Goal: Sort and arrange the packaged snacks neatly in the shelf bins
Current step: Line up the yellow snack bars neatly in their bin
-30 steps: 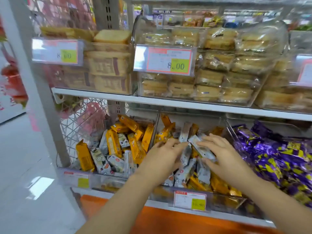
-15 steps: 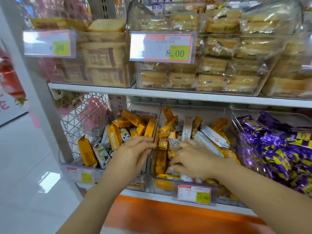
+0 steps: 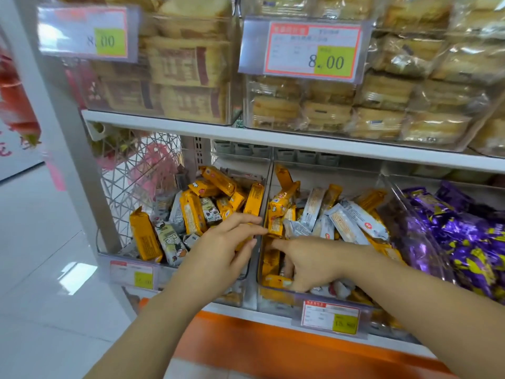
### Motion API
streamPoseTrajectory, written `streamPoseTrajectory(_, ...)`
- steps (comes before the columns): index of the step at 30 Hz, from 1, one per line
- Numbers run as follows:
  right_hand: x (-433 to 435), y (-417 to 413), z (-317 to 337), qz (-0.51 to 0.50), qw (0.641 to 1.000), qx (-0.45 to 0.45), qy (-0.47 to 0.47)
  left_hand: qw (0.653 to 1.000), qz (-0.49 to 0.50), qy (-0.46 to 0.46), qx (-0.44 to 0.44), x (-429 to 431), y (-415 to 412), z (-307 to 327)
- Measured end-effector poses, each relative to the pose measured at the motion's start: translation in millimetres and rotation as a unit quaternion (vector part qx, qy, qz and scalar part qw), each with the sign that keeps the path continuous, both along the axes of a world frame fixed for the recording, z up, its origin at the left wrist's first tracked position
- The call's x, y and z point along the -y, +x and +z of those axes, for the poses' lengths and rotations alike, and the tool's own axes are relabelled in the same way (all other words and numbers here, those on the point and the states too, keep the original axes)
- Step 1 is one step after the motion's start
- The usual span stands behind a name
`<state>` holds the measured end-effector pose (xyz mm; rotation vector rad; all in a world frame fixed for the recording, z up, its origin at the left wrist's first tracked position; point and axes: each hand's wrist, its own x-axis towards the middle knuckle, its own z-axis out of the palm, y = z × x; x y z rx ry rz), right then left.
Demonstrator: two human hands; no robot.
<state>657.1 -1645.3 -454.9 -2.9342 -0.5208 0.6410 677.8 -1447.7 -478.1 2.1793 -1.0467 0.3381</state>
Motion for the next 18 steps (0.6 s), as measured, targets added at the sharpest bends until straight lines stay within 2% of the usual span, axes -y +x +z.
streamPoseTrajectory(3,-2,1,0,-0.021,0.999,0.014,0.034,1.0,0.005,-0.005,-0.006,-1,1,-2)
streamPoseTrajectory(7,3,2,4,-0.089,0.985,0.041,0.139,1.0,0.008,-0.007,-0.002,0,1,-3)
streamPoseTrajectory(9,3,3,5,-0.071,0.989,0.034,0.124,1.0,0.01,-0.006,0.0,-1,0,-2)
streamPoseTrajectory(13,-5,6,-3,-0.028,0.999,0.036,-0.006,1.0,0.011,-0.004,-0.001,0,-1,-1)
streamPoseTrajectory(16,-8,13,-6,-0.036,0.998,0.042,-0.023,1.0,0.015,-0.004,0.007,0,-2,-1)
streamPoseTrajectory(18,-8,13,-6,-0.052,0.998,0.047,-0.002,1.0,0.014,-0.004,0.011,0,-3,0)
